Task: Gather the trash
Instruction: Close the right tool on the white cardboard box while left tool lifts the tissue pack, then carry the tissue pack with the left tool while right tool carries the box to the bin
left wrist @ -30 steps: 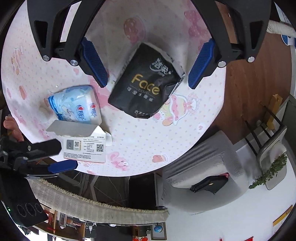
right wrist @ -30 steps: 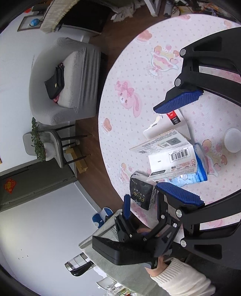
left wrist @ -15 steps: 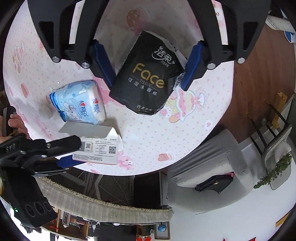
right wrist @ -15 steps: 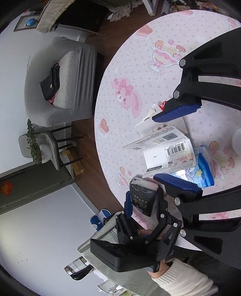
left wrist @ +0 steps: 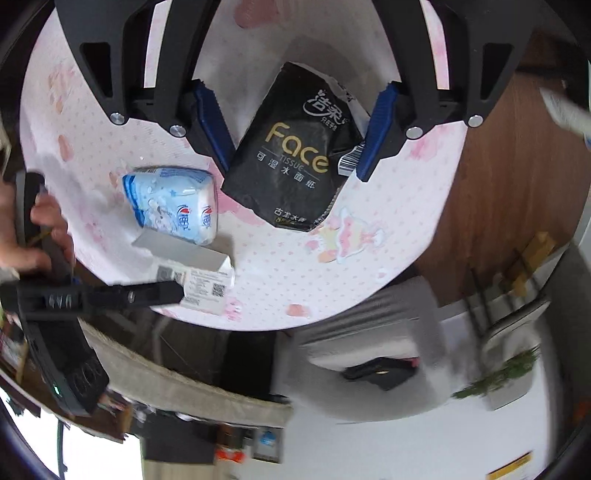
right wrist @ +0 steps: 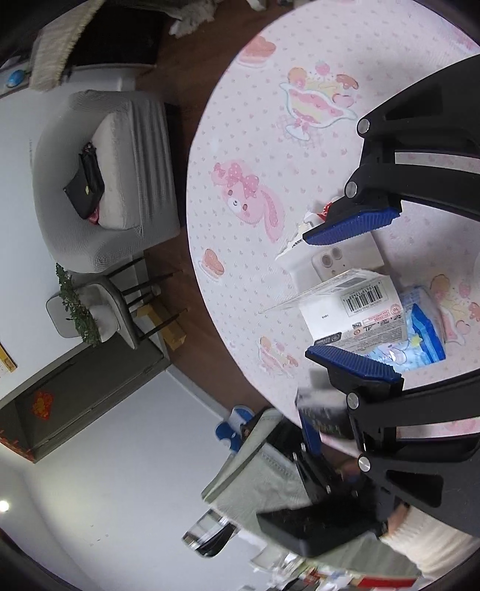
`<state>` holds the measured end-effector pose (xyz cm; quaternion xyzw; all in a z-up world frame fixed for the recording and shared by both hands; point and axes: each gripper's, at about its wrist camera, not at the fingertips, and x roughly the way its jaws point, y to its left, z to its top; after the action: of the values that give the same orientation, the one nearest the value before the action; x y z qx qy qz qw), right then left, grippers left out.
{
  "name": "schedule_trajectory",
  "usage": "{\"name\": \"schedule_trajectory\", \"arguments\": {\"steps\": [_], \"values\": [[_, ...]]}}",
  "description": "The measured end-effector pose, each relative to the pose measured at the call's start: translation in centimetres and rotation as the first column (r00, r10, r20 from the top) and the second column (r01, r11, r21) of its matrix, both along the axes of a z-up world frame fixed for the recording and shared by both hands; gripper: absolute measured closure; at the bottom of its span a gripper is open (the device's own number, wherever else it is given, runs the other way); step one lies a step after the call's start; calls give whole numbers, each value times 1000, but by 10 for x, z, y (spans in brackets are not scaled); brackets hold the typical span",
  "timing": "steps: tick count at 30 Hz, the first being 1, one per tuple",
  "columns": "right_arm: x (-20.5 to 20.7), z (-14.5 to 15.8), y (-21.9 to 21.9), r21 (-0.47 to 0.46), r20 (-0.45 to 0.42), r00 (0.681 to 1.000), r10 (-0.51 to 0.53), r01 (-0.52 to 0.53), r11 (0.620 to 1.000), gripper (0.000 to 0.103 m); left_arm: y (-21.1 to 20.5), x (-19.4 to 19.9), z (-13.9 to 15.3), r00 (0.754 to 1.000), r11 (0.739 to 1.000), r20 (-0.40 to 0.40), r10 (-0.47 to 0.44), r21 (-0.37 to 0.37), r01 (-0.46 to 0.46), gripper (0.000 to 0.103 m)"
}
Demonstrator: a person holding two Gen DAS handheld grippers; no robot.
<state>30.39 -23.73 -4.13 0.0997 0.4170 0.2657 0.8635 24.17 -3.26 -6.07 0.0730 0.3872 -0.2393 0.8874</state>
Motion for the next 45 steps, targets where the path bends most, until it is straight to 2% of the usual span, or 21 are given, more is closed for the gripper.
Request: {"name": "schedule_trajectory", "arguments": {"steps": [3,6,7,8,10,13,16,20,26,45], "values": [[0,-1,14,-88,20,1000,-9,11,996,53,6,-10,8,998,997,8,57,-55,-57,34],[0,-3,25,-107,20,1000,-7,9,994,59,9,-17,15,997,997,41,70,-48,-68,34],[-1,-3,29,-137,32,999,-20,24,990,65,11,-19,17,996,996,47,75,-52,-72,34],[-2,-3,30,-159,39,999,-33,39,987,79,14,-20,17,995,995,47,84,-63,-81,34],[-5,-5,33,-212,48,997,-63,72,975,87,21,-25,16,995,991,29,100,-97,-97,34],[-6,-8,33,-222,58,994,-89,99,970,101,28,-34,16,991,988,43,126,-94,-122,35],[-14,-1,34,-218,108,987,-117,138,966,101,38,-42,21,987,982,46,154,-114,-148,35],[-28,17,37,-195,162,978,-131,162,967,101,51,-57,29,980,979,74,185,-106,-177,35],[-46,22,64,-209,185,980,-77,116,971,101,66,-75,35,968,971,98,230,-87,-222,35],[-109,29,169,-214,211,971,111,-65,975,101,143,-132,35,920,924,109,377,-111,-366,35]]}}
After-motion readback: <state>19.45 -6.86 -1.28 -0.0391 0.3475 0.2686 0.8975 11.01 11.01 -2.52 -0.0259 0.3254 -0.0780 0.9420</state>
